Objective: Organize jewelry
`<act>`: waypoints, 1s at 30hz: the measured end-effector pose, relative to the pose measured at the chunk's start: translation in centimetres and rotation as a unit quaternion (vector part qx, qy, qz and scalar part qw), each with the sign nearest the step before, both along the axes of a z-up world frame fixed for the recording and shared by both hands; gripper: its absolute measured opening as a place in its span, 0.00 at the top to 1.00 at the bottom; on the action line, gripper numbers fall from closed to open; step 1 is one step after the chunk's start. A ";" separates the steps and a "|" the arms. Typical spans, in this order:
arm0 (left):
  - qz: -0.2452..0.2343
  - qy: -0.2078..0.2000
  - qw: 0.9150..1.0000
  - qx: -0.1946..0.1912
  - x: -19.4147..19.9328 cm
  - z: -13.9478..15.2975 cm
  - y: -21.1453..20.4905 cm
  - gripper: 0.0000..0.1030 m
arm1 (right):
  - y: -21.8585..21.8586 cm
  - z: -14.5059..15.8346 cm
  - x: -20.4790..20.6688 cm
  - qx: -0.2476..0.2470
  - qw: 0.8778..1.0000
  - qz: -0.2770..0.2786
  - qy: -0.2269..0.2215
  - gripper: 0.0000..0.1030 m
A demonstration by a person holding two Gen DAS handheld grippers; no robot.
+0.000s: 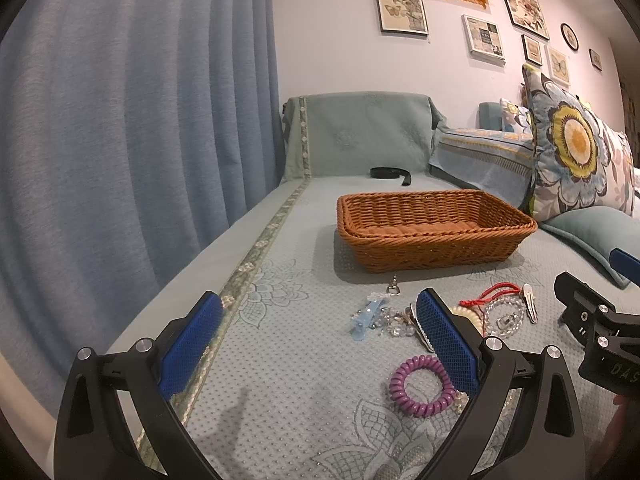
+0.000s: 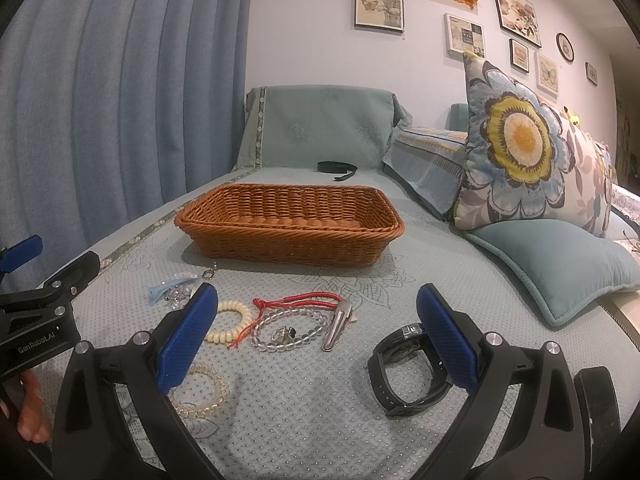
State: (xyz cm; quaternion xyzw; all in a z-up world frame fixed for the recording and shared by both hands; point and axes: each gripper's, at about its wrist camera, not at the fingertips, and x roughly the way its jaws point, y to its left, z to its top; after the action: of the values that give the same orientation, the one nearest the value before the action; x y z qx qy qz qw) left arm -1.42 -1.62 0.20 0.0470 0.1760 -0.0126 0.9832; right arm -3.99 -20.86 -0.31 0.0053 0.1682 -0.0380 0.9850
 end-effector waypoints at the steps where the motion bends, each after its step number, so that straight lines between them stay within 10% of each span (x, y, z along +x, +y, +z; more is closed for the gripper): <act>1: 0.000 0.000 1.000 0.000 0.0 0.0 0.0 0.08 | 0.0 0.0 0.0 0.000 1.000 0.000 0.000 0.08; 24: -0.005 0.004 1.000 0.003 0.0 0.1 -0.2 0.08 | 0.2 0.0 0.1 -0.009 1.000 0.006 0.006 0.08; 30: -0.070 0.080 0.993 -0.055 1.9 -0.1 1.9 0.10 | -1.2 0.0 0.3 -0.005 0.999 0.005 0.045 0.10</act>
State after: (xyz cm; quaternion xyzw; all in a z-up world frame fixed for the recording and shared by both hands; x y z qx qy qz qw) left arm 0.44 0.32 0.10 0.0043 0.2499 -0.0944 0.9637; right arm -3.70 -22.10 -0.26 -0.0026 0.2119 -0.0340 0.9767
